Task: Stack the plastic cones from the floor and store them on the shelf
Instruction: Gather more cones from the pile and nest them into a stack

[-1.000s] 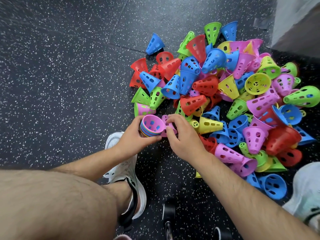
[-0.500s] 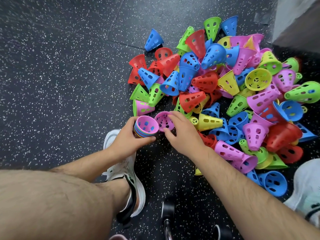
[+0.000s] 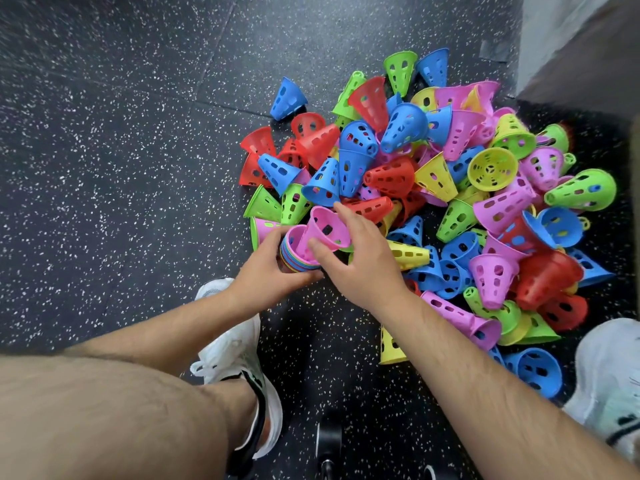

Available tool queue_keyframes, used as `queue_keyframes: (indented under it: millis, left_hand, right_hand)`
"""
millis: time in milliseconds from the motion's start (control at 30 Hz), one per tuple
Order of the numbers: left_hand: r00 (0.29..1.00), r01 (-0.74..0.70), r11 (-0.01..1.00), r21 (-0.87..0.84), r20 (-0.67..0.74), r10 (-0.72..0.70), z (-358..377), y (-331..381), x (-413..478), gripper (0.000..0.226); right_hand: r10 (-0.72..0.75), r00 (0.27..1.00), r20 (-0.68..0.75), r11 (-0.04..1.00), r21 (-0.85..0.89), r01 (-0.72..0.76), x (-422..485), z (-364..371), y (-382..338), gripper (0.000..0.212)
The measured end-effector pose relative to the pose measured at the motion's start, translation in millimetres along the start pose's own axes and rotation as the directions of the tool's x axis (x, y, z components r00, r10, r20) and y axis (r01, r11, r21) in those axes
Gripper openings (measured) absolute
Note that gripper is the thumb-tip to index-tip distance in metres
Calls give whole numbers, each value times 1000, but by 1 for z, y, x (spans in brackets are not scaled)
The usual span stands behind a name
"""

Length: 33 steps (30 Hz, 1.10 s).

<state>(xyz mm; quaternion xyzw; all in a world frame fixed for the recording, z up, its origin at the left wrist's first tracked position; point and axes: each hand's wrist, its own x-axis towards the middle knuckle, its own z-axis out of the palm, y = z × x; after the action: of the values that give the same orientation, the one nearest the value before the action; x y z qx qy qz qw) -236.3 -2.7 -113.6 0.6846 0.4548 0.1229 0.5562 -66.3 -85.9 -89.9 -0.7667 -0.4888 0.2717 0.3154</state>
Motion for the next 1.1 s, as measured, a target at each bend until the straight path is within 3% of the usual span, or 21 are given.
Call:
queue_keyframes:
  millis: [200, 267, 367, 400, 533, 633, 767, 967, 1100]
  left_hand:
    - [997, -49, 999, -5, 59, 49, 6, 17, 20, 78]
    - [997, -43, 999, 8, 61, 43, 8, 16, 26, 80]
    - [997, -41, 999, 30, 69, 39, 9, 17, 30, 75]
    - [997, -41, 999, 31, 73, 39, 10, 18, 30, 73]
    - [996, -42, 999, 21, 80, 40, 12, 18, 33, 71]
    - [997, -29, 999, 19, 76, 28, 10, 15, 36, 71]
    - [997, -19, 999, 28, 72, 17, 8, 12, 38, 73]
    - [998, -11, 1000, 21, 60, 9, 6, 9, 37, 70]
    - [998, -4, 1000, -1, 62, 4, 5, 9, 35, 69]
  right_hand:
    - [-67, 994, 91, 996, 61, 62, 6, -7, 11, 69]
    - [-80, 997, -21, 996, 41, 81, 13, -13, 22, 56]
    - [-162, 953, -257, 976, -187, 115, 26, -25, 39, 29]
    - [-184, 950, -252, 953, -282, 110, 30, -29, 44, 31]
    - [-207, 978, 1, 831, -528, 176, 43, -39, 54, 56]
    - [-204, 968, 146, 740, -624, 250, 53, -38, 55, 71]
    - [-160, 949, 271, 657, -689, 307, 61, -31, 53, 76]
    - [-186, 947, 262, 643, -697, 319, 67, -26, 56, 79]
    - [-260, 961, 97, 752, -604, 264, 59, -38, 54, 76]
